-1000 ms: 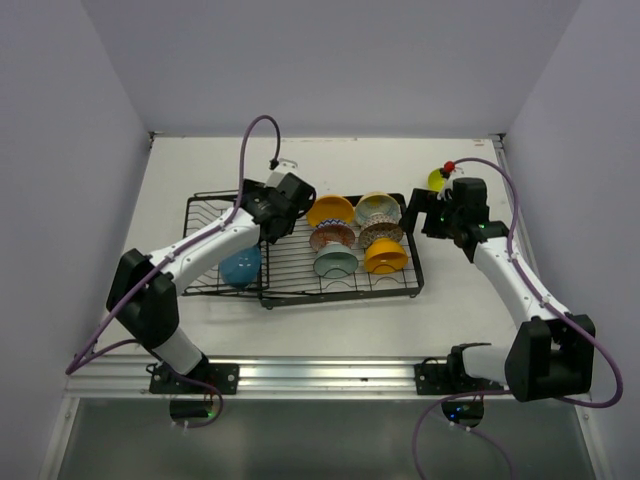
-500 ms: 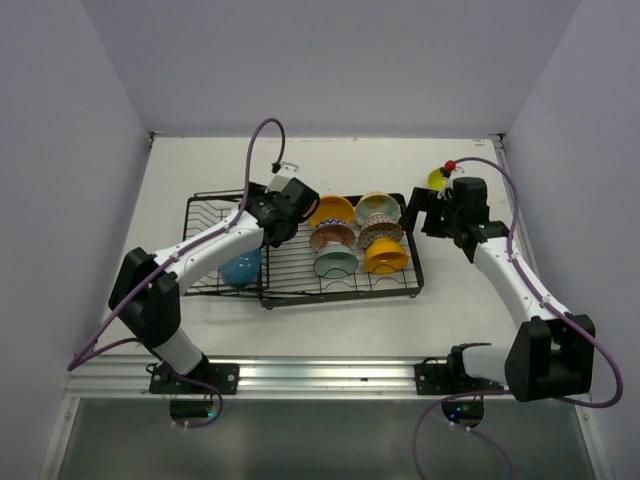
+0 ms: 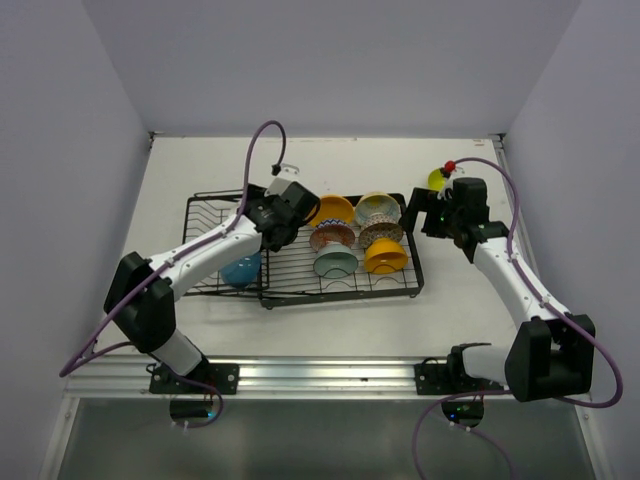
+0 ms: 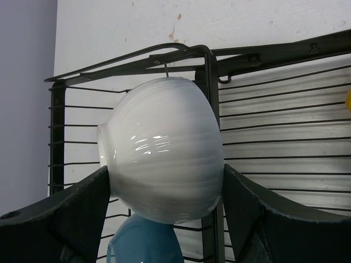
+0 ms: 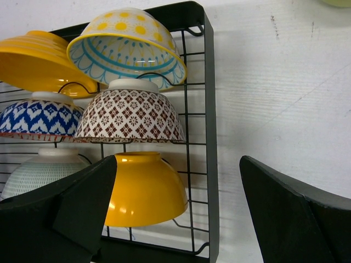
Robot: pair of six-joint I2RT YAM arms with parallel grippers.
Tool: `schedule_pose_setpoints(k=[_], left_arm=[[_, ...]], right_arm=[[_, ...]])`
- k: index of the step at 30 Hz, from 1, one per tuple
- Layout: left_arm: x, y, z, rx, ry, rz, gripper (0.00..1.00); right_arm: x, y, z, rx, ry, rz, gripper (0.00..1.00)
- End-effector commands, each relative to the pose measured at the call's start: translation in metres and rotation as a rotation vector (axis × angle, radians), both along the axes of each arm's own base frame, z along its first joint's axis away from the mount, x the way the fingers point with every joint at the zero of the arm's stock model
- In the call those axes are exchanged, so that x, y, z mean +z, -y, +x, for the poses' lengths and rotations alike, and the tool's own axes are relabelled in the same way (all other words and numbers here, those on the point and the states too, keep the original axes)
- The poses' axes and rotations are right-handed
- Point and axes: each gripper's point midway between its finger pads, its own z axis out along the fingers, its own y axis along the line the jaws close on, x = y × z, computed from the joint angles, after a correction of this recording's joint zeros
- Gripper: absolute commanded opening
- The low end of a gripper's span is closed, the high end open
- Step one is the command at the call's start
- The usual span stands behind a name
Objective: Unload the bowls from the dish rack
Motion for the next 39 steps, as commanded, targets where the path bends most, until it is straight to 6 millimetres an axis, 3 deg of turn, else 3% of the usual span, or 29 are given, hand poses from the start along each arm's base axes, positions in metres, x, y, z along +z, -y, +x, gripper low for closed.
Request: schedule_pose_setpoints(k=[1,5,12,19,23,27,34,38,39], left_arm=[[0.028,-0.009,0.001,0.048,0.119,-0.008,0.11],[0.031,-0.015,0.000,0.061,0.132,0.021,0.08],[0.057,-0.025,-0.003,0.075,0.220,-0.012,0.06],[0.073,-0.024,0.002,0.023,0.243,-0.211,0.06],[0.089,-0.038,0.007,0.031,0.276,-0.337,0.07],[0.113,-0.046,0.004,0.013,0.337,-0.442,0.08],[0.127,-0.046,-0.001,-0.021,0.363,-0.558,0.09],[0.135,-0.040,-0.005,-0.062,0.391,-0.679,0.10],[0.141,-0.035,-0.008,-0.103,0.397,-0.714,0.11]], right_arm=[[0.011,0.002,0.002,-0.014,0.045,0.005,0.98],[0.010,0.003,0.002,-0.017,0.043,0.000,0.99],[0.013,0.003,0.002,-0.015,0.052,-0.004,0.99],[0.033,0.003,0.000,-0.004,0.132,0.000,0.99],[0.041,-0.001,-0.001,0.017,0.158,0.019,0.98],[0.052,-0.016,-0.004,0.080,0.179,0.075,0.98],[0.065,-0.036,-0.009,0.148,0.203,0.125,0.98],[0.071,-0.061,-0.015,0.212,0.205,0.183,0.96],[0.075,-0.078,-0.022,0.276,0.207,0.217,0.95]])
